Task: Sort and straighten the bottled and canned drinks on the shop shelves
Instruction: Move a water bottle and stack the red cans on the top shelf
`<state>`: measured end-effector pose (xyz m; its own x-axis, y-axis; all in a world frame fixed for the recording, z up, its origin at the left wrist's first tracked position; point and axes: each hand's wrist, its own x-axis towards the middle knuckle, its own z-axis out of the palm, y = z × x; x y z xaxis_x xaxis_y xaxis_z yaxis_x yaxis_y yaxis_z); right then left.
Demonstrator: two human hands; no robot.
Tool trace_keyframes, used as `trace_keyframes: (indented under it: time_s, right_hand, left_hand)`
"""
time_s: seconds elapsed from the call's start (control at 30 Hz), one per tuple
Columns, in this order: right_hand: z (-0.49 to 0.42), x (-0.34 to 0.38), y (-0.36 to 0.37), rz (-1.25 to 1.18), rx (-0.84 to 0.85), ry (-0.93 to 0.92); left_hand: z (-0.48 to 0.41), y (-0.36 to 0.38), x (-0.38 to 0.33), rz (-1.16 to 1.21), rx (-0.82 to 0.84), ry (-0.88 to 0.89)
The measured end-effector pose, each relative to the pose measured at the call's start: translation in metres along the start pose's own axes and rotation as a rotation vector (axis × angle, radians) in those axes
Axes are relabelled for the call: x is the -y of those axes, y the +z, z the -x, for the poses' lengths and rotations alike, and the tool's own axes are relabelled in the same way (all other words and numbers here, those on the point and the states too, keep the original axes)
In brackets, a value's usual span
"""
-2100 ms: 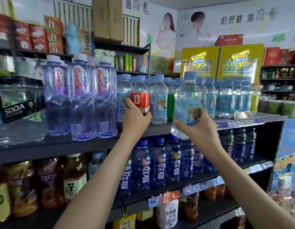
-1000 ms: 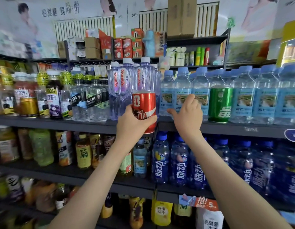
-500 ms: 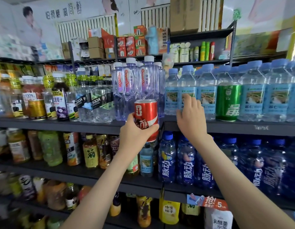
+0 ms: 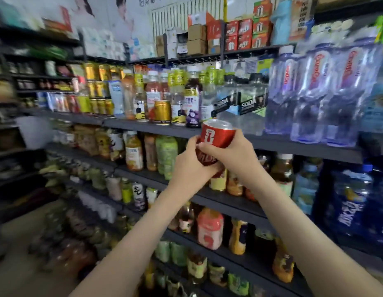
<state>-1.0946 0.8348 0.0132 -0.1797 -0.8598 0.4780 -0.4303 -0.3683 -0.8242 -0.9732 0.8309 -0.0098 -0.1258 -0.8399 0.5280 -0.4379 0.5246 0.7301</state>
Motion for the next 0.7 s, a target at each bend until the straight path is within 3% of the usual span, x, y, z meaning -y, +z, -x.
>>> trace_keyframes:
  time_s: [0.13, 0.3, 0.7]
  right_hand:
    - [-0.022, 0.027, 0.12, -0.175, 0.061, 0.035]
    - [-0.052, 0.069, 0.243, -0.185, 0.134, -0.031]
    - [-0.179, 0.102, 0.471, -0.186, 0.295, -0.18]
  left_hand:
    - [-0.01, -0.12, 0.079, 0.006, 0.13, -0.014]
    - [-0.035, -0.24, 0.16, -0.148, 0.056, -0.104]
    - [-0.135, -0.401, 0.341, -0.281, -0.068, -0.145]
